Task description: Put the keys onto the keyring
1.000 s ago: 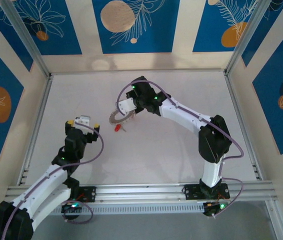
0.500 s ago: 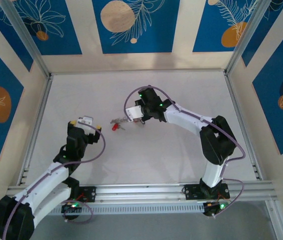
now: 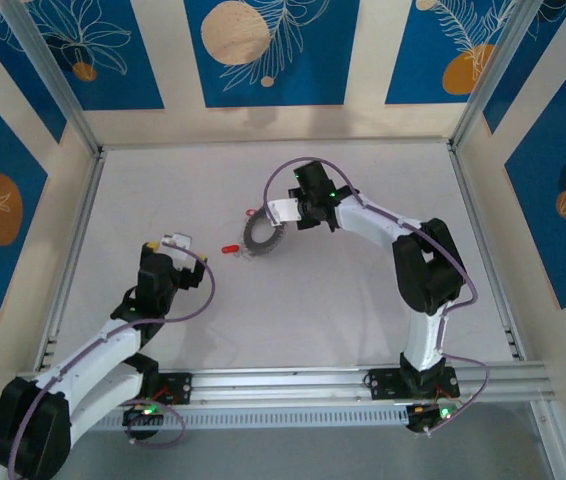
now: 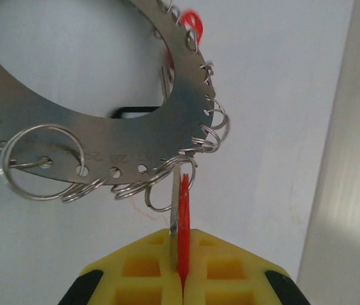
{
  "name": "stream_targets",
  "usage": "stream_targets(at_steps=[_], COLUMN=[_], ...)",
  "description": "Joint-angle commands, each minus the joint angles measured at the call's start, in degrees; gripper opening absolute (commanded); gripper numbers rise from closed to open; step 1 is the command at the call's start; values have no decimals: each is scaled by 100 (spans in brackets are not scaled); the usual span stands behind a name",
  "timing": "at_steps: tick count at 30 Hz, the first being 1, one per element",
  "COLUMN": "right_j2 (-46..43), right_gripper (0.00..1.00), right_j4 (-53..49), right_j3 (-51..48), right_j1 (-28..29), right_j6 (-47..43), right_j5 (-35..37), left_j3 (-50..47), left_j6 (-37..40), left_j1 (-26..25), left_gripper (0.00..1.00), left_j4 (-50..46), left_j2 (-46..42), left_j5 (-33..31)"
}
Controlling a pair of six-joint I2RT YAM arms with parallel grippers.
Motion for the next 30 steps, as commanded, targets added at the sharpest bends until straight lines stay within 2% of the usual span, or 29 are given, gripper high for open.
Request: stream_targets(at_steps=[1,7,13,17,21,26,30], right_j2=[54,16,-78,-167,-504,-1051,-1665], right_gripper=[0,0,14,31,33,34,35], right_j4=[46,540,810,1028,785,829,828], right_j3=[-212,-927,-1575,-2084,-2392,-2821,-3024], right_j1=[-189,-666,-903,-1017,-993,-993,-1006], right_j6=[-195,-345,60,356,1110,1793,2283], right_j5=[-139,-70,15,174,606,803,724], left_j3=[156,207,212,199,183,229,377], left_j6=[110,210,191,188,138,256,495], left_j1=[89,104,122,124,127,140,138], left_gripper=[100,100,99,100,100,100,100], left_j4=[169,131,151,155,182,231,115], left_j2=[22,66,113,140,180,321,445], left_j5=[85,74,89,70,-106,-199,22])
